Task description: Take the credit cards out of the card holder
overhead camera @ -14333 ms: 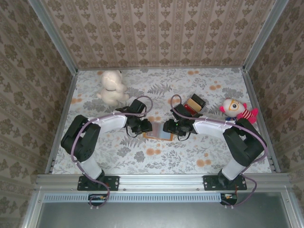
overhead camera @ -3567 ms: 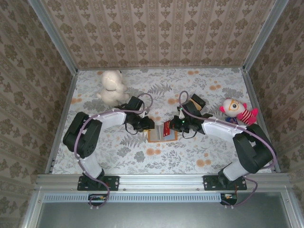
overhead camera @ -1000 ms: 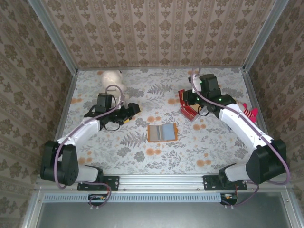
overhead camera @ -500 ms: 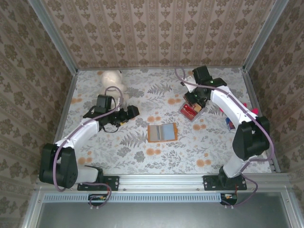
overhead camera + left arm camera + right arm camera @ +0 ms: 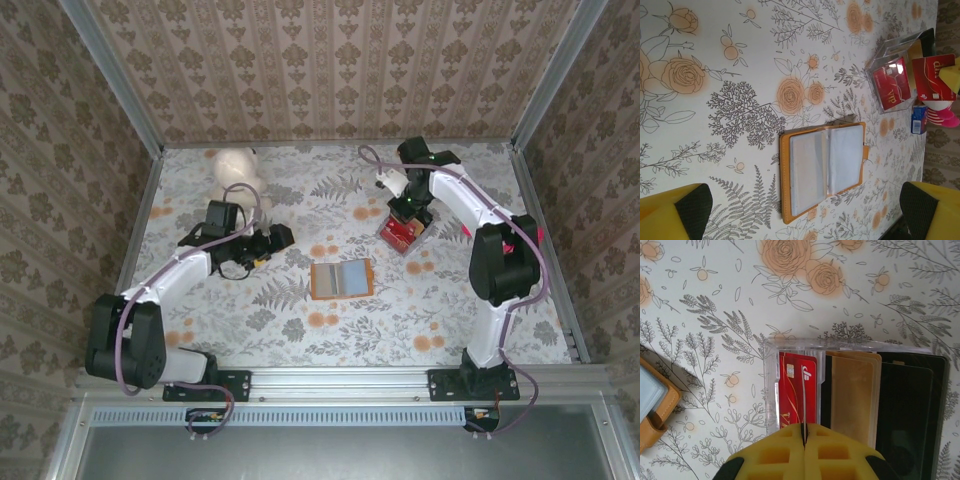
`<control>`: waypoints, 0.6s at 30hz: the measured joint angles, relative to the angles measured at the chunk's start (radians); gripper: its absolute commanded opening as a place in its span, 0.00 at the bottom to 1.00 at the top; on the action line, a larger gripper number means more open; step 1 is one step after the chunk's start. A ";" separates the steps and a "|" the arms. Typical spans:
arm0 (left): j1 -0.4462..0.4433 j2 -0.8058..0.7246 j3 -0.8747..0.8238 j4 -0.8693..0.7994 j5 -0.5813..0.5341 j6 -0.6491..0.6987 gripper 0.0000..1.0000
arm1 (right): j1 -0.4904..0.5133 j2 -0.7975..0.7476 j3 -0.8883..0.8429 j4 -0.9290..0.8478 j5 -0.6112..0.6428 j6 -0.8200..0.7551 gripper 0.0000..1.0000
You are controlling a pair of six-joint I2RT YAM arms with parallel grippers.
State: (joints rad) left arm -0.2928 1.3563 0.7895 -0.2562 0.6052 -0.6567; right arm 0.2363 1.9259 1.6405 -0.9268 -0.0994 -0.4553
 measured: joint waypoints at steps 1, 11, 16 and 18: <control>0.000 0.003 0.000 0.000 0.000 0.000 1.00 | 0.000 0.008 0.003 -0.002 -0.006 -0.006 0.00; 0.000 0.007 0.000 0.000 0.001 0.000 1.00 | 0.000 0.046 0.006 -0.016 -0.013 -0.018 0.00; 0.000 0.021 0.000 0.001 0.006 0.000 1.00 | 0.000 0.074 0.006 -0.011 -0.024 -0.018 0.00; 0.000 0.024 0.000 0.001 0.008 0.000 1.00 | 0.000 0.087 0.006 -0.010 -0.031 -0.018 0.00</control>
State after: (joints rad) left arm -0.2932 1.3804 0.7895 -0.2550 0.6132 -0.6571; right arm 0.2363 2.0125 1.6466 -0.9363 -0.1307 -0.4736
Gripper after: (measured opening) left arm 0.999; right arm 0.046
